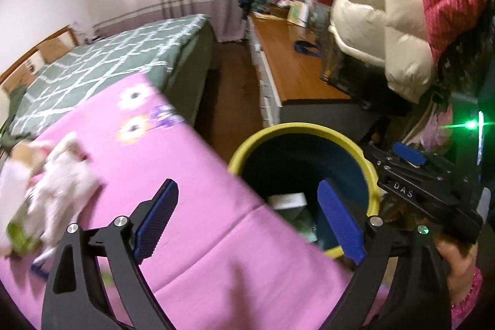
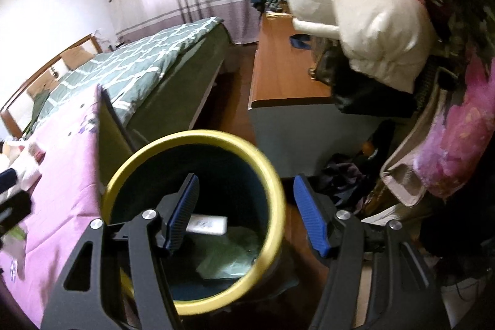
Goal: Collect trash
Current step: 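Move both tools back over the table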
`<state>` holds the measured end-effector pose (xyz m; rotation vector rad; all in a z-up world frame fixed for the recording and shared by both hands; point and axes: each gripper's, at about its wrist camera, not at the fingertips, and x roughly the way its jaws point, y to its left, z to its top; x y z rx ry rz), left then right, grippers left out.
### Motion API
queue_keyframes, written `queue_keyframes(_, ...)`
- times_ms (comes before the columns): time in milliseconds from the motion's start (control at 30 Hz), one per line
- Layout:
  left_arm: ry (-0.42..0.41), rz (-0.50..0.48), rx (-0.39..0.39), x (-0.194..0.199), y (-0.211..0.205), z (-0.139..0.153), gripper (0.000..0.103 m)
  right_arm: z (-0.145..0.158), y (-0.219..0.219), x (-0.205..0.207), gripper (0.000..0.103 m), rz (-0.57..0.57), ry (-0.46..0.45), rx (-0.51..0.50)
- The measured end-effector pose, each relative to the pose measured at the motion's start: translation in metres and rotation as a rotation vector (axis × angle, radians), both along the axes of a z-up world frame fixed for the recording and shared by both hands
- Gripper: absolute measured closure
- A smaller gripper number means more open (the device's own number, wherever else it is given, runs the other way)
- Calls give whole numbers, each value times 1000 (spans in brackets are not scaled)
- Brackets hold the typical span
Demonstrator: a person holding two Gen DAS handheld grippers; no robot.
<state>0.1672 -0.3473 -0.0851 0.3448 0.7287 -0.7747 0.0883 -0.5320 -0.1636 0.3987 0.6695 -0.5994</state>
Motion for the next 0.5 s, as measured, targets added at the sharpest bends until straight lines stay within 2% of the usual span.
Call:
queue_keyframes(133,-22,120,-53,-1,67,13,7,5,27,13,42,70,7,-11)
queue_keyframes(200,-45,210,-73,-1,110,19,6,9,46,22,42,116,8,-19)
queue_keyframes(333,-94,404,-85,-5,194,24,5,16,86,40,42,219,11,-29)
queue_keyframes(500,-112,575,-82,-7,276,24,5,29,142,62,42,349,-3,-38)
